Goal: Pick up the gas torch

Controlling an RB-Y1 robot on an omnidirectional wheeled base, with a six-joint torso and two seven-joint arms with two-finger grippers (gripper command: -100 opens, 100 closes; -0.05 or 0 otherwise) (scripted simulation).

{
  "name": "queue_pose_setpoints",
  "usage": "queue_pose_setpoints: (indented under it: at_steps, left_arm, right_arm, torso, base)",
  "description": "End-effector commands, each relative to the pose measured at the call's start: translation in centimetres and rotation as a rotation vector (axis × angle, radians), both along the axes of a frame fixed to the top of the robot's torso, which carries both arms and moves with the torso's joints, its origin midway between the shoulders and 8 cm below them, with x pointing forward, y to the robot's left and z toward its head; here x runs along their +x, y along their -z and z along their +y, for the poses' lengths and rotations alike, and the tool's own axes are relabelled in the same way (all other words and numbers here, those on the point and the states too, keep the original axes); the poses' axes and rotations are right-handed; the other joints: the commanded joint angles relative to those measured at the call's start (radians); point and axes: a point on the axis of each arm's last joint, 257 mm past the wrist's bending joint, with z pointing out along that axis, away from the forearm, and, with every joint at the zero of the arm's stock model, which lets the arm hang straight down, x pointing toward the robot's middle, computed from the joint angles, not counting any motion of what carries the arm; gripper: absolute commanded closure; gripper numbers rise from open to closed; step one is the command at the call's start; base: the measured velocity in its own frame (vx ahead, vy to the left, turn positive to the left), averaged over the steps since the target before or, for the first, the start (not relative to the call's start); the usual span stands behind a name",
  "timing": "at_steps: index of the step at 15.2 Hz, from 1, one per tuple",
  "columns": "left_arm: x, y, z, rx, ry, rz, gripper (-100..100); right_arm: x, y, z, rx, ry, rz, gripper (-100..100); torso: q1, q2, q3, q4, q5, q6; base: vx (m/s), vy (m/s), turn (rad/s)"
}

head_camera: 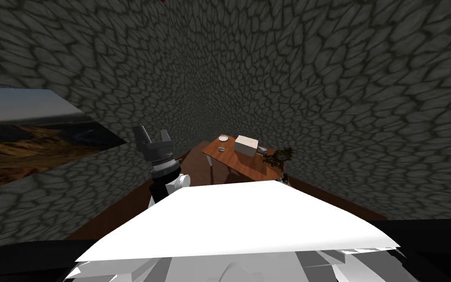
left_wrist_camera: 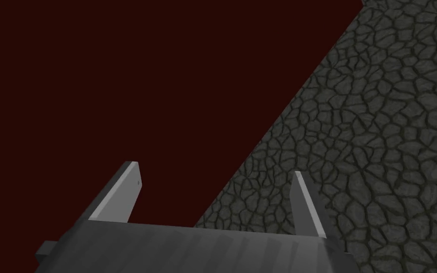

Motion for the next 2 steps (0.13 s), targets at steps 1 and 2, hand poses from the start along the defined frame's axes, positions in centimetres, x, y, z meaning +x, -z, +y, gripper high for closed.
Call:
queue_pose_setpoints:
  at_steps: [1,2]
  left_arm:
    - [0.0,0.0,0.0,0.0,0.0,0.0,0]
    - [0.0,0.0,0.0,0.0,0.0,0.0,0]
  right_arm:
    - [-1.14,0.11,-0.68,0.006,0.038,-0.003,100]
    - [-0.35,0.12,-0.3,0.003,0.017,-0.001,100]
  torso:
    - [0.0,0.0,0.0,0.0,0.0,0.0]
    - [-0.001,-0.001,-0.001,-0.001,0.0,0.002]
  base:
    - [-0.017,0.026,0.042]
    - [-0.006,0.012,-0.012]
